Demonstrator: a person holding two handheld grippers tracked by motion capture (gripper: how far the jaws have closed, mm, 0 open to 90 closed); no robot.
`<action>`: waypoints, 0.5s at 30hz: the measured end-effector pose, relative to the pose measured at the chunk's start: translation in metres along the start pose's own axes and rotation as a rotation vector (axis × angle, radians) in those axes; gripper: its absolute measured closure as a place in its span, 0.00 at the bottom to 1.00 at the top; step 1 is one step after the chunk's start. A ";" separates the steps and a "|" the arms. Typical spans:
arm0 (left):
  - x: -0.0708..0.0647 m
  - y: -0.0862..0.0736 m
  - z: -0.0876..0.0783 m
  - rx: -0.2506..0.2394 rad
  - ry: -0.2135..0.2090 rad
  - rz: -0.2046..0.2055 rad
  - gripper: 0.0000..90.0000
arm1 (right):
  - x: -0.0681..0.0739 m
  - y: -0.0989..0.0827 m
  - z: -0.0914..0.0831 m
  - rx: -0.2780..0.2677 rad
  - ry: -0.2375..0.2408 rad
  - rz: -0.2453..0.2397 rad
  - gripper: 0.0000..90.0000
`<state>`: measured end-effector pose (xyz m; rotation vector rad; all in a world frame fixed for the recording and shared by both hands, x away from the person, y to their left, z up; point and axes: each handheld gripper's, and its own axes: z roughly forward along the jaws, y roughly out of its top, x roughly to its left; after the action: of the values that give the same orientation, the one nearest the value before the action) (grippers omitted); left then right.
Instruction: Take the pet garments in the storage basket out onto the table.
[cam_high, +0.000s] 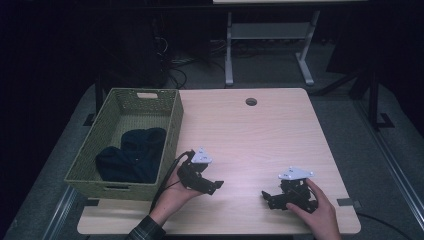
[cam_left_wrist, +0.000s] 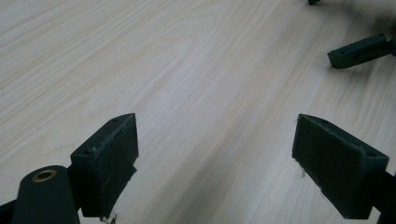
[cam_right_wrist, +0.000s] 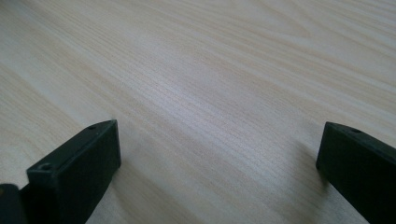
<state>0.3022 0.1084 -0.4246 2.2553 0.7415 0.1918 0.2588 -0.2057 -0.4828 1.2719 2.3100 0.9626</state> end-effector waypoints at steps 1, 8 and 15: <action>0.000 0.000 0.000 0.000 0.000 0.000 0.16 | 0.000 0.000 0.000 0.000 0.000 0.000 0.00; 0.000 0.007 -0.005 -0.003 -0.002 0.011 0.16 | 0.000 0.000 0.000 0.000 0.000 0.000 0.00; 0.001 0.015 -0.012 -0.015 -0.003 0.012 0.16 | 0.000 0.000 0.000 0.000 0.000 0.001 0.00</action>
<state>0.3057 0.1080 -0.4057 2.2458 0.7223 0.1992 0.2588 -0.2057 -0.4828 1.2726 2.3099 0.9629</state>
